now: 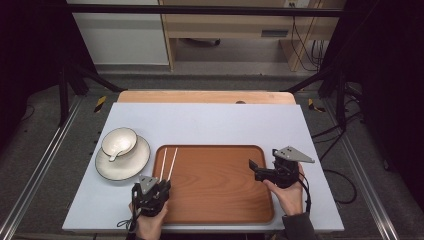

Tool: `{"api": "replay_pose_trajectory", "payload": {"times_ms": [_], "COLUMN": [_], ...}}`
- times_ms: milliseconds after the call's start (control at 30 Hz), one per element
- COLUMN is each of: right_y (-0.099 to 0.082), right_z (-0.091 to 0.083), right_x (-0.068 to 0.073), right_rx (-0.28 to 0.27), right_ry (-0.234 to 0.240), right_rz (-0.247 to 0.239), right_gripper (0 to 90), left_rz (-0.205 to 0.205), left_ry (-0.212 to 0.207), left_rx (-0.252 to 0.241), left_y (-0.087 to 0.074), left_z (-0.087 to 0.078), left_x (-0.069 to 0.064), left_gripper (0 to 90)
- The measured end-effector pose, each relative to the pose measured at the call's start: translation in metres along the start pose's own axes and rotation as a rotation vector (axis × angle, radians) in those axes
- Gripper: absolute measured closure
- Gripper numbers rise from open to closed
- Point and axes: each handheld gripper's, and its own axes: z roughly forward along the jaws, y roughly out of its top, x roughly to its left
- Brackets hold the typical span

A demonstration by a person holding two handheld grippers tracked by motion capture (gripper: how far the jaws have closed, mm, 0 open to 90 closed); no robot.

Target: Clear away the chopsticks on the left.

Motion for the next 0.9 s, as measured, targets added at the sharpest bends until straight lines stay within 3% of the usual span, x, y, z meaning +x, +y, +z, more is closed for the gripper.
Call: {"api": "replay_pose_trajectory", "payload": {"times_ms": [133,167,267,367,600,700,900], "right_y": [0.0,0.001,0.001,0.001,0.002,0.002,0.002], "right_z": [-0.001,-0.001,-0.002,-0.003,-0.005,-0.007,-0.008], "right_x": [0.0,0.0,0.0,-0.001,-0.004,-0.005,-0.007], "right_rx": [-0.004,-0.004,-0.004,-0.01,-0.016,-0.02,-0.022], "right_ry": [0.001,0.001,-0.001,-0.004,-0.009,-0.012,-0.018], "right_rz": [0.003,0.006,0.007,0.006,0.013,0.018,0.022], "right_gripper": [7.1,7.0,7.0,7.0,6.9,6.8,6.7], "left_rz": [0.02,0.045,0.076,0.096,0.197,0.222,0.253], "left_ry": [-0.035,-0.061,-0.063,-0.114,-0.183,-0.211,-0.208], "left_rx": [-0.034,-0.044,-0.052,-0.054,-0.076,-0.081,-0.082], "left_y": [0.008,0.014,0.02,0.03,0.053,0.054,0.049], "left_z": [-0.004,-0.006,-0.008,-0.011,-0.018,-0.021,-0.027], "left_x": [0.003,0.004,0.005,0.009,0.021,0.03,0.047], "left_gripper": [72.8,70.8,64.6,59.2,46.2,42.4,35.3]}}
